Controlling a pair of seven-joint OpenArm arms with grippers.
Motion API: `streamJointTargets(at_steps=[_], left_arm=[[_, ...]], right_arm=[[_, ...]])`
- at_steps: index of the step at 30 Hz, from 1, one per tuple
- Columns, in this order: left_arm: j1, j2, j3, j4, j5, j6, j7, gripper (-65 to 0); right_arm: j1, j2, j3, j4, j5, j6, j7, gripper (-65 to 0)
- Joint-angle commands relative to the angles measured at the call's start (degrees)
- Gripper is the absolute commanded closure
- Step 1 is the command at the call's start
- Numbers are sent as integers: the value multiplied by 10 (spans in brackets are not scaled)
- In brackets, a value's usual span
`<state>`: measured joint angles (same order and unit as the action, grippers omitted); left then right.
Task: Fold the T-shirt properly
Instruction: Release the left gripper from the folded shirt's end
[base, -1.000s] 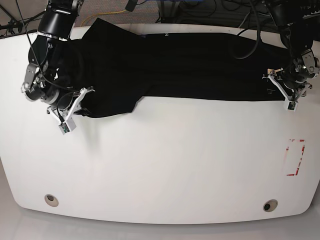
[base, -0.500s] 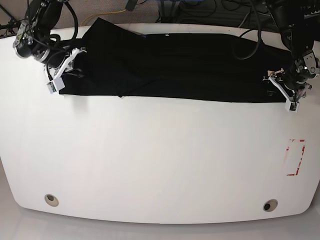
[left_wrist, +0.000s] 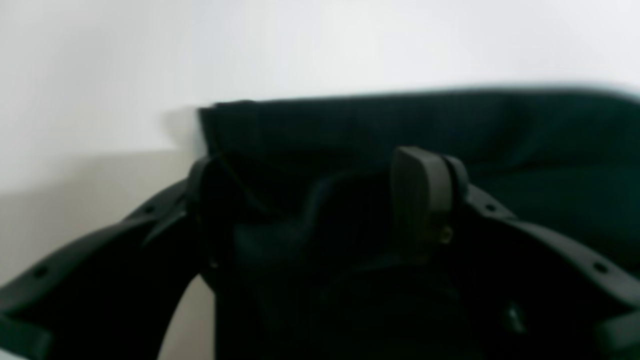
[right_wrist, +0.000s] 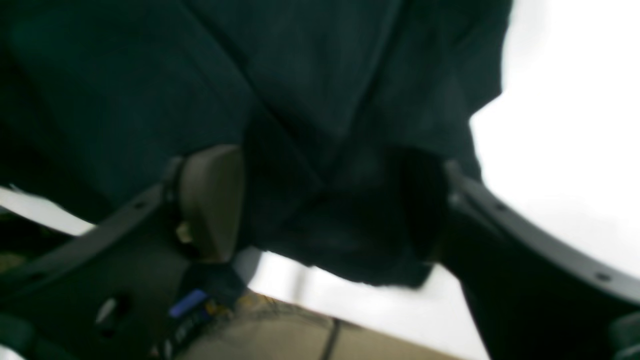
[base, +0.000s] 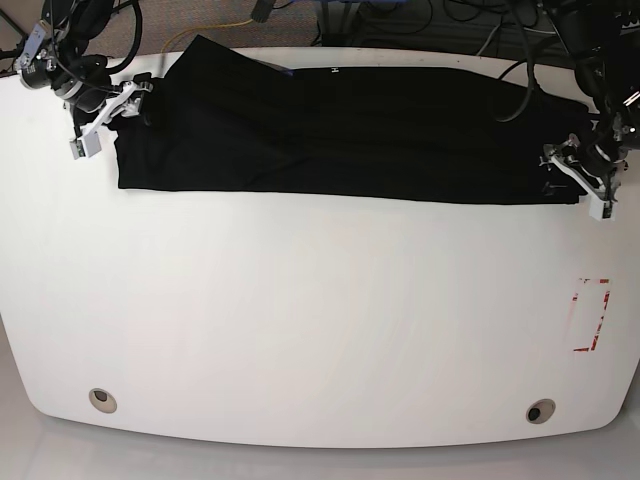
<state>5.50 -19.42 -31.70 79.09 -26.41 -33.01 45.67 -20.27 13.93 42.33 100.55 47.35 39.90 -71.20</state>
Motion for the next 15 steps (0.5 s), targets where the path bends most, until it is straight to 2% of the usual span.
streamJointTargets(at_steps=[1,5,8,11,15], left_arm=[[-7,-37,-25,5,-108,-1,18,-464],[-7,-51,-64,5,-199,-1,67,-508],[-6,-55,-90,4,-234,-1,109,-510],[-6,-66,-110,-15,-251,-1,132,-511],[-4,-70,-110,-63,-267,-9,133,-511]], right_arm=[[-10,9,11,48,83,1,-8,-480],[-16,6,12,68,175,1,-25,-480],[-14,-2,-3,67,221,1,-39,-480],[-10,-11,-26,66,221,1,-39,-480],[-2,-13,-67,39,199,1,-38,-480]])
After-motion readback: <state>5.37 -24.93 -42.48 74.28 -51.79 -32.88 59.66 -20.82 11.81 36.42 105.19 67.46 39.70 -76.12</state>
